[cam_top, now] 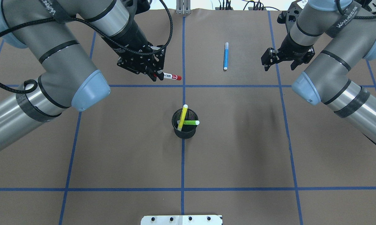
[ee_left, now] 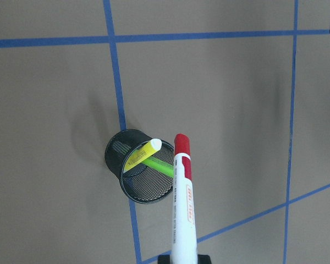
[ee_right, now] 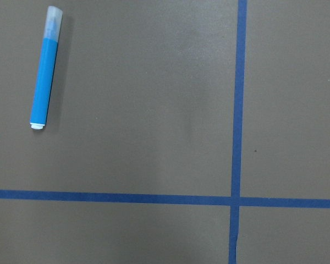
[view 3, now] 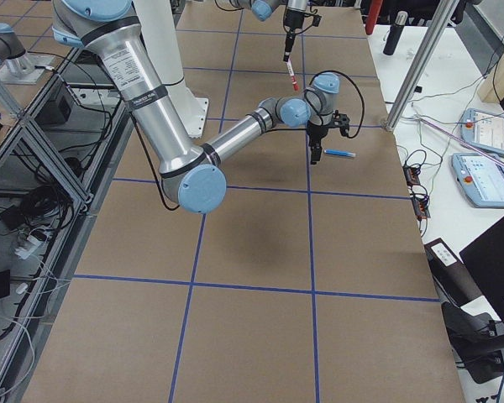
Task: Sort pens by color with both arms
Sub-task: 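Lift the red-capped marker out and carry it farther from the robot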
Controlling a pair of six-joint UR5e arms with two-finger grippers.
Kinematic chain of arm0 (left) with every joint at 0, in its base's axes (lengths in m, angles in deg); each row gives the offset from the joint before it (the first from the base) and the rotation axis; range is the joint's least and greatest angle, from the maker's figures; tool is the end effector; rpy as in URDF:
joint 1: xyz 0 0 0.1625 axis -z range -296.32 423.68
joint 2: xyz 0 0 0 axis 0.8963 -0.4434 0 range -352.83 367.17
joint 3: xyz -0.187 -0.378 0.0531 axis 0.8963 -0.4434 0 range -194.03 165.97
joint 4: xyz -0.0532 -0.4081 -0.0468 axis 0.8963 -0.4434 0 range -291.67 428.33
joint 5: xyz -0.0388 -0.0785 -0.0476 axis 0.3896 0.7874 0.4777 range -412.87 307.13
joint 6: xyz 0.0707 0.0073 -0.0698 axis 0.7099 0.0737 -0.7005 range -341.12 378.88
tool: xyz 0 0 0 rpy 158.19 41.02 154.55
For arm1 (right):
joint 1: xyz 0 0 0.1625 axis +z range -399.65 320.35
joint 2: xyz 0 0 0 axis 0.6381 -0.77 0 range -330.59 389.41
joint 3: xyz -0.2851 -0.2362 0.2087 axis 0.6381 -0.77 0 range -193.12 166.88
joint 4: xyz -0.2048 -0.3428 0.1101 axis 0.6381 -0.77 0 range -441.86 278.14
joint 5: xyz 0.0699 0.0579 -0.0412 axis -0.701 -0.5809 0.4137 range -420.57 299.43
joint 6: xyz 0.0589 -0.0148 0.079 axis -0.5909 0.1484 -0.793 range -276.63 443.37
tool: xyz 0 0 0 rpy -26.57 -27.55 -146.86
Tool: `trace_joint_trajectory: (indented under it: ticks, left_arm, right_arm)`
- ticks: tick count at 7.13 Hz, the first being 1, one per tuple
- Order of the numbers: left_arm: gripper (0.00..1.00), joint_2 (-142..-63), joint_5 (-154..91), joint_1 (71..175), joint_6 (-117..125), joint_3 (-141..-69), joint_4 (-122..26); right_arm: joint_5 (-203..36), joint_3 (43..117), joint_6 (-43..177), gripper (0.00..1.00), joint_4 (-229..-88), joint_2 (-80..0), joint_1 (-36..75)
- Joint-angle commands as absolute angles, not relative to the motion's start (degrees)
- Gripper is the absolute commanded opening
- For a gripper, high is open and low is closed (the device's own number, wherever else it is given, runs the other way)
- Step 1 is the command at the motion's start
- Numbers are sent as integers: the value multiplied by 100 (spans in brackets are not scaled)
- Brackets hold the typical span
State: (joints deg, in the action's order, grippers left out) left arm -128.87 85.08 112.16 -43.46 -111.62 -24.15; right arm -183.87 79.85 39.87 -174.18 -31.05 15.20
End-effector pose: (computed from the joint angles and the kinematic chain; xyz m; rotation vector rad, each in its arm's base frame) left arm 0.3861 -0.5256 0.0961 -0.0368 1.1879 0.0896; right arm -0.3206 -0.5917 0.3434 0.0361 -0.7625 -0.0144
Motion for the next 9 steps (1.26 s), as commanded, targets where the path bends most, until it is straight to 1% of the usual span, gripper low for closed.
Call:
trace_joint_trajectory:
  ticks: [1,2,4,5,6,7,8,9]
  left_arm:
    - [0,-12993,7872,11219,-5112,-10233,-3976]
    - [0,-13081,7478,11193,-5421,-9758,-4752]
    - [0,-13615,6748,11071,-5556,-8834,-5277]
    - [0,-13731,6197,10922,-5565,-8491,-5679]
    - [0,-13932,5730,10729,-5669,-7913,-6266]
    - [0,-14308,5108,10457,-5862,-7150,-6881]
    - [0,-14634,4666,10237,-5942,-6629,-7131]
    - [0,-14802,4305,10044,-5952,-6328,-7185]
  right_arm:
    - [-18397,7987,4004,100,-17415,-3123,1520]
    - [-18406,7987,4021,100,-17415,-3140,1528]
    - [-18406,8013,4030,100,-17397,-3167,1633]
    - [-18406,8013,4100,100,-17397,-3176,1686]
    - [-18406,8005,4127,100,-17388,-3184,1687]
    - [-18406,8005,4136,100,-17380,-3193,1695]
    - [-18406,7996,4127,100,-17379,-3219,1695]
    - [-18397,7996,4136,100,-17371,-3246,1695]
